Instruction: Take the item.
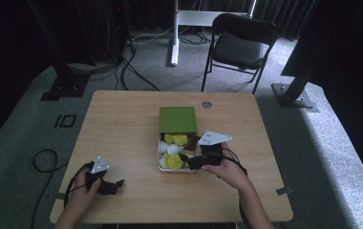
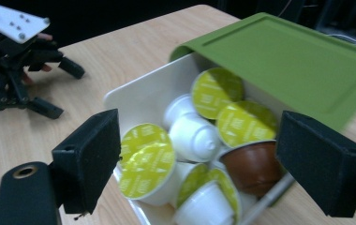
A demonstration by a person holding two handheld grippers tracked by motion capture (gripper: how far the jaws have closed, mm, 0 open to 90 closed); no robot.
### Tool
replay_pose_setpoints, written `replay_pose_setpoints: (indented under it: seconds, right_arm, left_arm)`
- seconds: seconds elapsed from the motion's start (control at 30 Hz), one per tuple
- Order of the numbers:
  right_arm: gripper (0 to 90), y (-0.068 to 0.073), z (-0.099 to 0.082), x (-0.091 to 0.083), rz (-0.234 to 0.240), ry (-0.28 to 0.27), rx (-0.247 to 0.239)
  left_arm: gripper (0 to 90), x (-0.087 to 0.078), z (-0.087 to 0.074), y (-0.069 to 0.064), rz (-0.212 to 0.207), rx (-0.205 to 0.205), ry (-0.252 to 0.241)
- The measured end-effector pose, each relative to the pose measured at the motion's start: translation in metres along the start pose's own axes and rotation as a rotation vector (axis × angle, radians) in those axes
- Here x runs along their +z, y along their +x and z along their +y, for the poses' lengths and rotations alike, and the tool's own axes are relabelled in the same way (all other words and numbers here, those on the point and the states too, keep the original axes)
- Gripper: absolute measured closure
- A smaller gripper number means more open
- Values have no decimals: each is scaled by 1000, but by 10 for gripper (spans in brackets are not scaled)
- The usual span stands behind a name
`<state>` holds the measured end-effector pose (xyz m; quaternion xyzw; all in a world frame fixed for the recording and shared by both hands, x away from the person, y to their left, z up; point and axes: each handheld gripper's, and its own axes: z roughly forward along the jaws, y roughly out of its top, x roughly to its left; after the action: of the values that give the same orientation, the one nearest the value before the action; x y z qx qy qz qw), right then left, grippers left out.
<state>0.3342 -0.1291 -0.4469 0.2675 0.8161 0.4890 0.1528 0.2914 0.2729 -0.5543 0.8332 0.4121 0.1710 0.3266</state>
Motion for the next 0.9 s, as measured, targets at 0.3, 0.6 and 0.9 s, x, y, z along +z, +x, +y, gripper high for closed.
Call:
replay_pose_setpoints:
  seconds: [0.3,0.6,0.9]
  right_arm:
    - [148,20,-5,18,32,42,-29]
    - [187,33,-15,30,22,66,-44]
    - [229,42,-23,39,-10,93,-62]
  left_arm:
    - [6,0,0,0,0,1,0]
    - [6,0,0,0,0,1,1]
    - [6,0,0,0,0,2,2]
